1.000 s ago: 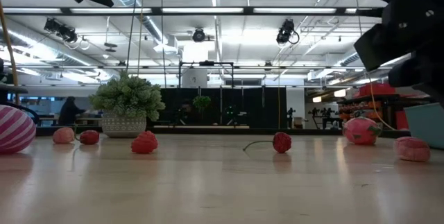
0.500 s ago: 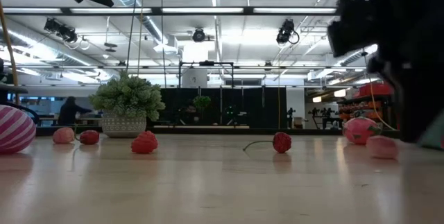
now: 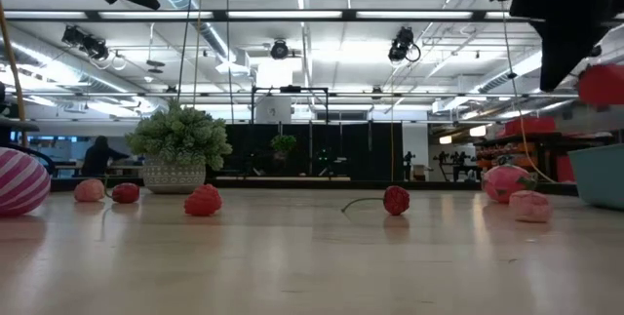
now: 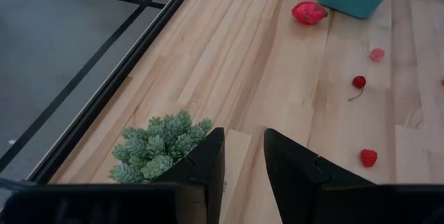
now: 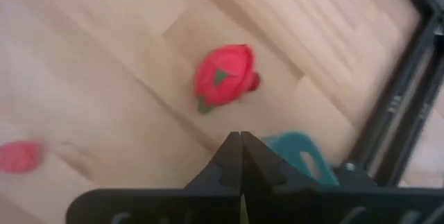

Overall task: Pick and placing Produce into tupperware
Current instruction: Put the red strawberry into the green bin

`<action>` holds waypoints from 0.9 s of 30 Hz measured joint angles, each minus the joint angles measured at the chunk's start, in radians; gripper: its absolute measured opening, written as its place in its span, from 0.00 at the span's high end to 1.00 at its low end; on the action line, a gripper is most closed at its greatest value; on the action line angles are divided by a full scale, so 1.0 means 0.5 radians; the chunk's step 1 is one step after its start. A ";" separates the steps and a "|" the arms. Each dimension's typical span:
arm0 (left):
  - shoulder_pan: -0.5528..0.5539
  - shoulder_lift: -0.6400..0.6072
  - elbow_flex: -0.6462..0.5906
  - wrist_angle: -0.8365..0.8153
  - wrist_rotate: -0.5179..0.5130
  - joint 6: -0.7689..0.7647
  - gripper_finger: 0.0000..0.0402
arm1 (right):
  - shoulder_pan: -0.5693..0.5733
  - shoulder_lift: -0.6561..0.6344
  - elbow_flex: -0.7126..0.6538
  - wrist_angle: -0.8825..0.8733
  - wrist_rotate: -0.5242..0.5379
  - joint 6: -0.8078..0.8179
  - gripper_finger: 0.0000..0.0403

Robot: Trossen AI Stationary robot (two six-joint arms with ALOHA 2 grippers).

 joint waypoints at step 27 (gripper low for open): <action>0.000 0.000 0.000 -0.003 0.000 -0.002 0.73 | 0.018 -0.107 -0.774 0.460 0.019 0.565 0.99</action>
